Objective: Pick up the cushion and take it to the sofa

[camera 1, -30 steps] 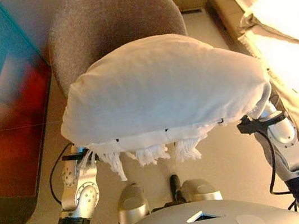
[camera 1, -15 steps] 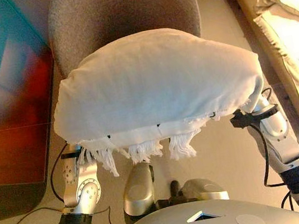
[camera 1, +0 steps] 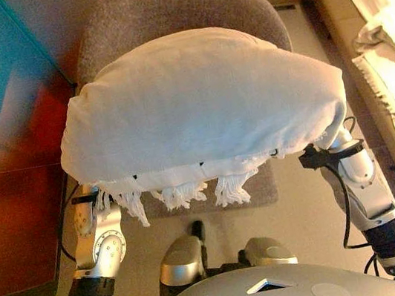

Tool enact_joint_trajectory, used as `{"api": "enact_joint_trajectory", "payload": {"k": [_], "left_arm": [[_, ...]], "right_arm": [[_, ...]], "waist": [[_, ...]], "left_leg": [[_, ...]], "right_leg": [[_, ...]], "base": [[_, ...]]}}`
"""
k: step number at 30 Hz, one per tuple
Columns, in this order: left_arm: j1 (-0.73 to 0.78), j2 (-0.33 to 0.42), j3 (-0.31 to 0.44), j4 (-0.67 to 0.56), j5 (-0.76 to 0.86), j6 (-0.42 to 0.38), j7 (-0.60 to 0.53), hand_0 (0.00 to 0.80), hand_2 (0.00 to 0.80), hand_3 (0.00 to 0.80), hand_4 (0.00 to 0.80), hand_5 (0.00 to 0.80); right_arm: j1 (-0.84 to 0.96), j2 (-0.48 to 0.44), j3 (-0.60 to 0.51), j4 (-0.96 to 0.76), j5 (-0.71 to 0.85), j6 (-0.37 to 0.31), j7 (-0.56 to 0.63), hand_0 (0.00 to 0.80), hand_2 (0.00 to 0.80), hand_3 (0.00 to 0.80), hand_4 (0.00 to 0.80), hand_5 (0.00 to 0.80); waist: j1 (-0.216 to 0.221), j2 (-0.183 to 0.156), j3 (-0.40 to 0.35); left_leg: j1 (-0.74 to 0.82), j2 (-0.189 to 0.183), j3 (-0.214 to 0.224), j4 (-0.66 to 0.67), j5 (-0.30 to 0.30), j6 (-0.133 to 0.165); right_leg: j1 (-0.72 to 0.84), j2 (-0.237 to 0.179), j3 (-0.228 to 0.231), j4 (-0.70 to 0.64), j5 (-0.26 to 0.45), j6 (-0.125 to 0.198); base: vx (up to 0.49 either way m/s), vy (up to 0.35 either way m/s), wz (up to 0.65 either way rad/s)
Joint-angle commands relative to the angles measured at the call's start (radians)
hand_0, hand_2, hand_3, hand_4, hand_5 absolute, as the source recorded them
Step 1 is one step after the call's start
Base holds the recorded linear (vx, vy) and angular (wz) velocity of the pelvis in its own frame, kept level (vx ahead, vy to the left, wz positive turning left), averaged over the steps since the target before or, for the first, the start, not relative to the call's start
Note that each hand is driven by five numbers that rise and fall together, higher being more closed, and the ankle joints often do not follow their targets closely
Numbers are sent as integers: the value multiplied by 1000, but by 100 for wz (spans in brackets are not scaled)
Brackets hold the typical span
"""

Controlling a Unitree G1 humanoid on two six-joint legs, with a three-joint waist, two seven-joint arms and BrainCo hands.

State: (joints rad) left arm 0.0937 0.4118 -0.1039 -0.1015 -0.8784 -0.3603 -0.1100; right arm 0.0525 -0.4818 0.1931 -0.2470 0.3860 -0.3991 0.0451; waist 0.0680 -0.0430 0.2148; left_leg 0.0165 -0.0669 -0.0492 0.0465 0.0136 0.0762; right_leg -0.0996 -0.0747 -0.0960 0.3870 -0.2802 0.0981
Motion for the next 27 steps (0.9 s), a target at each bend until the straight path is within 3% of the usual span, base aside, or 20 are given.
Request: {"api": "enact_joint_trajectory", "payload": {"k": [1, 2, 7, 10, 13, 17, 21, 27], "left_arm": [[-37, -24, -88, -154, 6, -22, -102, 800, 800, 800, 800, 800], [-40, -24, -90, -156, 8, -25, -108, 800, 800, 800, 800, 800], [-50, -32, -123, -145, 9, -38, -62, 800, 800, 800, 800, 800], [-42, -32, -138, -138, 46, -71, -34, 800, 800, 800, 800, 800], [-28, -43, -126, -130, 41, -57, -31, 800, 800, 800, 800, 800], [-12, -48, -119, -105, 55, -30, -41, 800, 800, 800, 800, 800], [-43, -58, -131, -74, 106, 17, 25, 800, 800, 800, 800, 800], [-85, -66, -142, 26, 180, 134, 129, 800, 800, 800, 800, 800]], "right_arm": [[-38, 7, 43, -102, 20, -87, 94, 800, 800, 800, 800, 800], [-48, 6, 43, -97, 16, -80, 90, 800, 800, 800, 800, 800], [-87, -38, 22, -79, 76, -18, 115, 800, 800, 800, 800, 800], [-84, -52, 35, -85, 77, -16, 122, 800, 800, 800, 800, 800], [-50, -44, 41, -69, 68, -23, 128, 800, 800, 800, 800, 800], [-12, -35, 36, -59, 54, -4, 121, 800, 800, 800, 800, 800], [-21, -22, 36, -24, 95, 54, 102, 800, 800, 800, 800, 800], [-32, 39, 64, 72, 121, 172, 94, 800, 800, 800, 800, 800]], "waist": [[-54, 10, -87], [-62, 13, -88], [-50, -14, -123], [-46, -27, -122], [-39, -38, -103], [-40, -17, -107], [-49, -5, -127], [-65, 13, -161]], "left_leg": [[29, 17, -11, -63, 11, -43], [44, 28, -12, -72, 1, -43], [57, 48, -23, -60, -23, -63], [-8, 68, 2, 103, 8, -93], [-97, 70, 22, 244, 44, -103], [-54, 79, 26, 25, 39, -107], [12, 78, 15, -83, 25, -109], [65, 83, 58, -129, 15, -101]], "right_leg": [[42, 21, 71, -327, 383, -7], [30, 26, 98, -316, 386, -5], [136, 30, 75, -435, 370, -32], [148, 33, 66, -441, 359, -59], [164, 35, 47, -432, 346, -78], [184, 29, 9, -450, 332, -64], [192, 11, -5, -474, 333, -50], [188, -8, -13, -474, 339, -30]], "base": [[278, -123, 60], [264, -139, 70], [264, -170, 50], [151, -129, 23], [124, -80, 11], [150, 77, 16], [155, 127, 1], [150, 119, -6]]}}
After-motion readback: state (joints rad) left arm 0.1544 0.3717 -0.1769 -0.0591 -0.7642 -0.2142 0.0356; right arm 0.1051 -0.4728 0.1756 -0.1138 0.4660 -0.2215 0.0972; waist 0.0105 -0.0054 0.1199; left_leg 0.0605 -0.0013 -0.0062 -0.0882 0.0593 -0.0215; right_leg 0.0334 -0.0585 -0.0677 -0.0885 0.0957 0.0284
